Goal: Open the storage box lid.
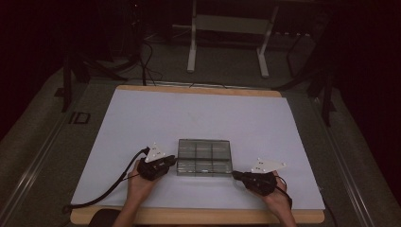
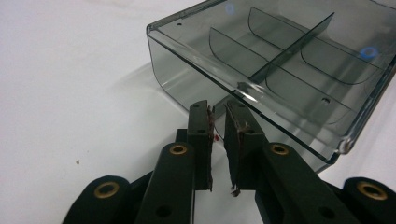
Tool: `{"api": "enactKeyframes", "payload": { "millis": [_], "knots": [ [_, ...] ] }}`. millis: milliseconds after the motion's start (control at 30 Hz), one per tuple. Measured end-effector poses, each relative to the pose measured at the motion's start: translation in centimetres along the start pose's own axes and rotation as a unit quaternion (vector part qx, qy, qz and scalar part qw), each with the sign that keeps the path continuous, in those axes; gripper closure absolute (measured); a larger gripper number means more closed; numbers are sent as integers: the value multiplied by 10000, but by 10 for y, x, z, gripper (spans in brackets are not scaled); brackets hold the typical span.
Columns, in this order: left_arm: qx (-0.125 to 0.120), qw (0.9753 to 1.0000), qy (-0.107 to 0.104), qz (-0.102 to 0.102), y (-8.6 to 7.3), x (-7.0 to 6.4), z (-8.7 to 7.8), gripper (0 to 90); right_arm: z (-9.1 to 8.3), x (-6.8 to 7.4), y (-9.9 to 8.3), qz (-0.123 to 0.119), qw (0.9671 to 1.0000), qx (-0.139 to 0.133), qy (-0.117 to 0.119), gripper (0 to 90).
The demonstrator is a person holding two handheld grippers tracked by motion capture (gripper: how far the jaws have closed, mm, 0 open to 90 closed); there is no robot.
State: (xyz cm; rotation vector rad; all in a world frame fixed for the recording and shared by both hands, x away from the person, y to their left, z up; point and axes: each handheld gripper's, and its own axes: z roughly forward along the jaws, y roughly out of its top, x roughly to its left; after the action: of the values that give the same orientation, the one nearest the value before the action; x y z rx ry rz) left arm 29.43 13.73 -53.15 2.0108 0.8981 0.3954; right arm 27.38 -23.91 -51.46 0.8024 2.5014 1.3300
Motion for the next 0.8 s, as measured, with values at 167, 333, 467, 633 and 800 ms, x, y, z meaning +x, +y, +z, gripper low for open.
{"api": "enactKeyframes", "payload": {
  "millis": [167,333,467,633,800],
  "knots": [
    [-25,10000,16,-27,0,0,0,805,-4,-1,5,43,9999,-156,43,900],
    [-107,9999,11,-19,1,1,-2,784,-8,-3,10,43,9997,-250,5,900],
    [-165,9999,10,-43,2,0,-2,772,-9,-3,15,19,9996,-293,-26,900],
    [-256,9997,-14,-55,3,1,-4,743,-9,-4,18,8,9995,-307,-55,900],
    [-352,9993,-63,-102,4,1,-5,723,-10,-3,23,-30,9993,-360,-43,900]
  ]
}}
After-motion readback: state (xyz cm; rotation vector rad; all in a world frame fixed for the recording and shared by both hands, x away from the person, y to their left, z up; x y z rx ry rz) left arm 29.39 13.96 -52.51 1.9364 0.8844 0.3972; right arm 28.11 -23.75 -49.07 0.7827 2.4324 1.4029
